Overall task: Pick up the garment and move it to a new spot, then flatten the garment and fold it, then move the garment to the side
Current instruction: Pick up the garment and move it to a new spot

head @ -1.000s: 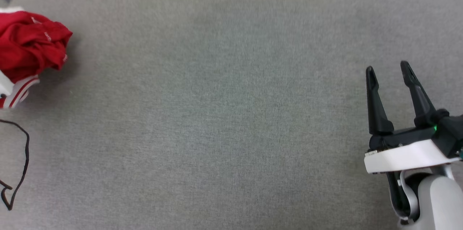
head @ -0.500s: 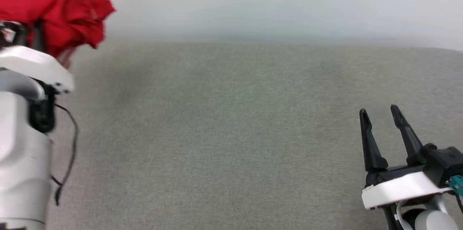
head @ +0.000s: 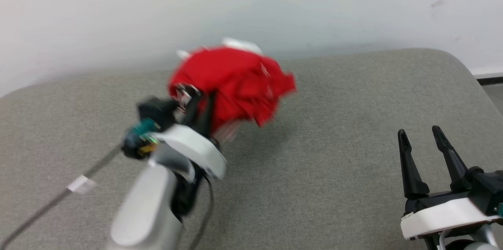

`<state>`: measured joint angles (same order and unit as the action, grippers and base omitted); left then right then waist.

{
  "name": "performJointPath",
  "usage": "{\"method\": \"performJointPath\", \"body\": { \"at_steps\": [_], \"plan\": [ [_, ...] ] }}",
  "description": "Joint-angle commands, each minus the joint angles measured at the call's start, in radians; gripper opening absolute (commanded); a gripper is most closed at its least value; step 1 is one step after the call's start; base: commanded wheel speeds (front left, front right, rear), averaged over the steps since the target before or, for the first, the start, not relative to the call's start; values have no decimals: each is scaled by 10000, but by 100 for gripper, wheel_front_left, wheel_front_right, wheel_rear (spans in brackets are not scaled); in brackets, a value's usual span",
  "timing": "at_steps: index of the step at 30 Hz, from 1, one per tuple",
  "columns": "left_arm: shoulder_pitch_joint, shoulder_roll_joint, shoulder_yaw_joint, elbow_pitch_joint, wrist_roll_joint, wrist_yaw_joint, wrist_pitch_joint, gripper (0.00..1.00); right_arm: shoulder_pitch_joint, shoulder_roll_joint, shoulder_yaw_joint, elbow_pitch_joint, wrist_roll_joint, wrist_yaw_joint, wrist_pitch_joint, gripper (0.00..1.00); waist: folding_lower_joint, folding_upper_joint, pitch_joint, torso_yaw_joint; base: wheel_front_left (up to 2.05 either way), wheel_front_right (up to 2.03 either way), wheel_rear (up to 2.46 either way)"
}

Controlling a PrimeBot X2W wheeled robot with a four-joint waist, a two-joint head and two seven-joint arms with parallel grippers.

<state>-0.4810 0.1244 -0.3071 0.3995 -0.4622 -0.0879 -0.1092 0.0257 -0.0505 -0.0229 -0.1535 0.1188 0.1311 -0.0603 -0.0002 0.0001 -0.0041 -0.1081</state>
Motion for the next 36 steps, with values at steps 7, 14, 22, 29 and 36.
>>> {"method": "performJointPath", "body": {
  "at_steps": [7,14,22,29,36],
  "plan": [
    [2066,-496,-1627,-239,-77,-185,254,0,133,5,68,-103,48,-7,27,100,2,-1,353,-246,0,0,0],
    [3351,-629,-2777,168,-2,-126,440,98,-75,4,27,26,129,-7,-107,100,2,-1,601,-93,0,0,0],
    [3137,-591,-2988,-694,647,237,-723,100,76,4,-155,196,10,-7,-64,100,2,-1,167,390,0,0,0],
    [3127,-149,-2046,-1489,452,990,-998,100,371,5,-329,173,-63,-7,59,100,2,-1,-127,746,0,0,0],
    [3379,707,-425,-1966,60,1885,-1226,100,576,4,-483,205,-126,-7,239,100,2,-1,-235,969,0,0,0]
  ]
}}
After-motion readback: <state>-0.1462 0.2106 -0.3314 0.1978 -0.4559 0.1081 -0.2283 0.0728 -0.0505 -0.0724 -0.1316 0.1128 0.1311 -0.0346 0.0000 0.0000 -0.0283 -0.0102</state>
